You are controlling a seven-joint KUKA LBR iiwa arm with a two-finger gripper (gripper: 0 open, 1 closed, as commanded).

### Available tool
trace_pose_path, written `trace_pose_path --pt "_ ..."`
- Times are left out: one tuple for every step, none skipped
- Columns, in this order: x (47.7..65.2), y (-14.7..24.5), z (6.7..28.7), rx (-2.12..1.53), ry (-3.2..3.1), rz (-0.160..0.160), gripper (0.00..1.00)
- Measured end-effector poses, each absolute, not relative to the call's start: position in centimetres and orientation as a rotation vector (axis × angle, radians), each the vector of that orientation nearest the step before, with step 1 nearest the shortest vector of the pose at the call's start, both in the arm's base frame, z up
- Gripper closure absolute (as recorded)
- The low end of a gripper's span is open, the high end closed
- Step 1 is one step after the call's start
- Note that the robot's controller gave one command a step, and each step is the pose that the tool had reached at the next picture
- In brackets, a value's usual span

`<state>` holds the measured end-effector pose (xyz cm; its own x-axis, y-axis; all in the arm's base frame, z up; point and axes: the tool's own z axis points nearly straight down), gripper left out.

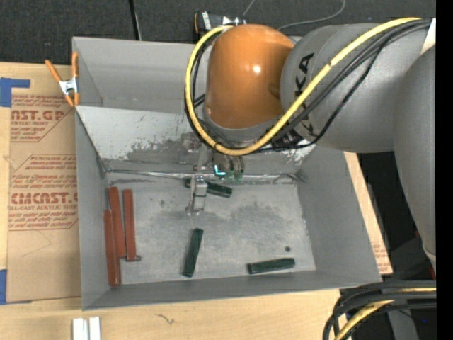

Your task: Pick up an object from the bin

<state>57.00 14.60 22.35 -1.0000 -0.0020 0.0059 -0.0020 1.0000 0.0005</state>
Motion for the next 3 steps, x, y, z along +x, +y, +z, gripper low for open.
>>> trace_pose_path --pt "48.9 10.2 12.2 0.271 -3.12 0.002 0.0" --pt "49.5 12.8 6.9 1.126 -2.934 -0.002 0.0" --pt "49.4 12.8 7.0 1.124 -2.934 -0.004 1.0"
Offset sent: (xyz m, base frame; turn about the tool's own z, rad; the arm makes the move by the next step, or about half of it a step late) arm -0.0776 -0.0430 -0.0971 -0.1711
